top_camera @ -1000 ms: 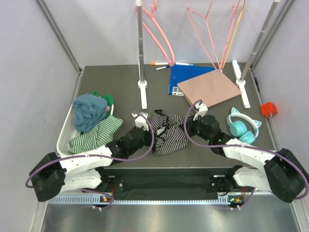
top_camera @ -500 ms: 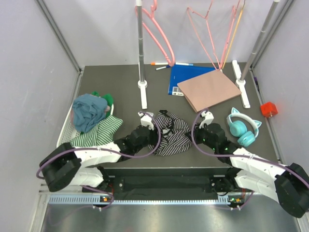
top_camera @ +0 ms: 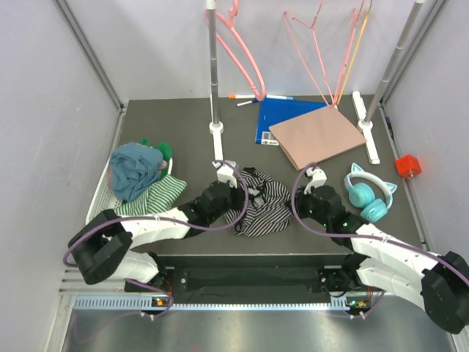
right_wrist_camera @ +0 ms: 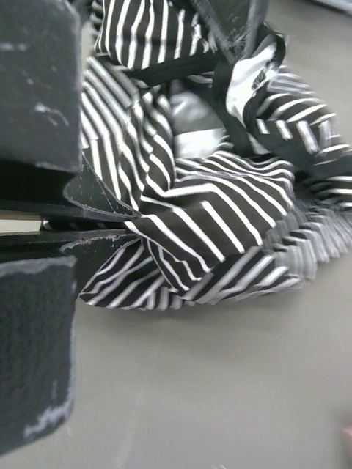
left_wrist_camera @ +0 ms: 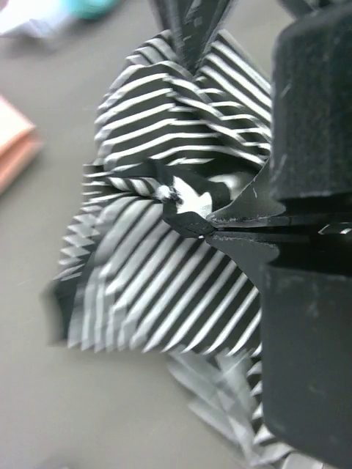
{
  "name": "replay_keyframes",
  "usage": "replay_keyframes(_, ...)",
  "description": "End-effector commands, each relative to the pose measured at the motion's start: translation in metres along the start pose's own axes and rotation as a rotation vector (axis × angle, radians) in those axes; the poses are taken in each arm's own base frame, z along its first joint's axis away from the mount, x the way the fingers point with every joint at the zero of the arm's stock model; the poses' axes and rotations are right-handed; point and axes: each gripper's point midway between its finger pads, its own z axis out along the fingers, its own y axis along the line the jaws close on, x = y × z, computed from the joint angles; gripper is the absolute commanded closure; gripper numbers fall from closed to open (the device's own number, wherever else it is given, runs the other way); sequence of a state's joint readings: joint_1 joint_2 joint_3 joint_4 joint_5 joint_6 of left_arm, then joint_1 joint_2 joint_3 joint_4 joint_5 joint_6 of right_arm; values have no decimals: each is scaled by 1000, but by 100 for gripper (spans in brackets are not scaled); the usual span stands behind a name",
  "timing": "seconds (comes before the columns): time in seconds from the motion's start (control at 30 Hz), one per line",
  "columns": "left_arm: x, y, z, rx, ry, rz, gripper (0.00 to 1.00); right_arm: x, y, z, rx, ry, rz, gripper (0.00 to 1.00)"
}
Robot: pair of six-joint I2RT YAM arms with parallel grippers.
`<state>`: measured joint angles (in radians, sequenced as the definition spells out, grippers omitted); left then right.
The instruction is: Place the tank top on the hanger
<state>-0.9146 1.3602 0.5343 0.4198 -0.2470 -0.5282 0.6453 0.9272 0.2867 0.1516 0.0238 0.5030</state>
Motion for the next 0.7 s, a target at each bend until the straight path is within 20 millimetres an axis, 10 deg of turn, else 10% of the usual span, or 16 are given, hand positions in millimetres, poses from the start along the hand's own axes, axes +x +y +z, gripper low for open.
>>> replay_keyframes(0.0,-114,2,-9,-13,-240,-23,100,-98,27,-14,41,-189,-100,100)
replay_keyframes(0.2,-283,-5,-79,43,-593,2,100,-217,67,-67,52,-429,-190,100)
replay_keyframes(0.33,-321,-20,-124,57,-702,100,100,-243,78,-94,20,-530,-186,100)
replay_keyframes(0.47,-280,0,-130,27,-658,62,100,-205,58,-83,28,-496,-135,94)
replay_keyframes(0.57,-200,17,-105,68,-495,31,98,-139,25,-50,90,-345,-94,53)
replay_keyframes(0.67,-107,24,-76,156,-265,-19,47,-75,-8,-27,169,-182,-71,29)
